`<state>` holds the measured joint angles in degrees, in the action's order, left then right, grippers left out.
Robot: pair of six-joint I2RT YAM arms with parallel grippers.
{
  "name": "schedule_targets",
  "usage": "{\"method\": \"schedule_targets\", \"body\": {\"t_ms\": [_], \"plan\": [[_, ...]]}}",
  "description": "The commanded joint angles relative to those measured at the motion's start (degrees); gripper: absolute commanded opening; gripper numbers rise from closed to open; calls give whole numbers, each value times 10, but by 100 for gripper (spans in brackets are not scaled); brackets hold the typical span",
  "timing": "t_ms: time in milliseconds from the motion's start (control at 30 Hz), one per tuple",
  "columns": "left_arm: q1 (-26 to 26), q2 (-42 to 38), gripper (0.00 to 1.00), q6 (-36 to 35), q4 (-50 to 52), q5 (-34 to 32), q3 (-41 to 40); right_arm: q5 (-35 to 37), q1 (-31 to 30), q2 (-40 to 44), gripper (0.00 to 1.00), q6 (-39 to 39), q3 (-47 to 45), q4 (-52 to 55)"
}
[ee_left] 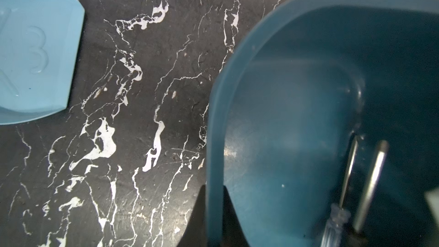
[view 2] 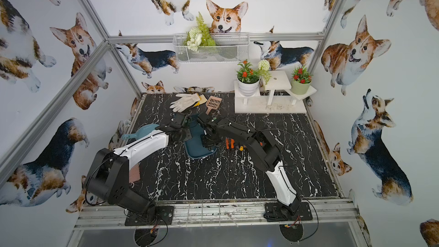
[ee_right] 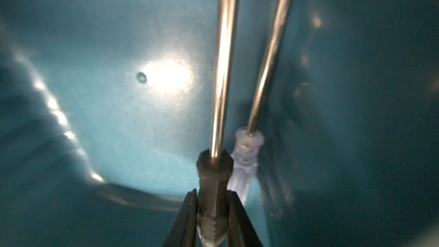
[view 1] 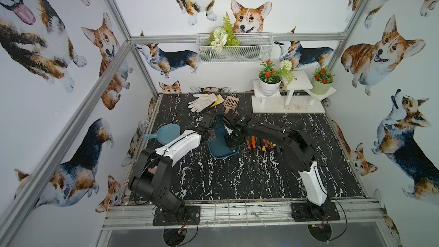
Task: Take out the screwdriver from the storage box
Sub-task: Pick up the screwdriver from the storage box.
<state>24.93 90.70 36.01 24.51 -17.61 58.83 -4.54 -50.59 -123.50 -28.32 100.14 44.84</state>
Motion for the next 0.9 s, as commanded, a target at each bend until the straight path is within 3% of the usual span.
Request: {"method": "schedule_targets", "body": {"t_ms": [0,500,867], "plan": [[-1,3,0,3,4,-11,6,8,3,16,0,7,-10,-12],[0,-7,0,28,6,-14,-4,-6,18,75,0,32,-25,0],[0,15,0,14,9,-11,10,-24,47,185,0,9,-97,-39]]}}
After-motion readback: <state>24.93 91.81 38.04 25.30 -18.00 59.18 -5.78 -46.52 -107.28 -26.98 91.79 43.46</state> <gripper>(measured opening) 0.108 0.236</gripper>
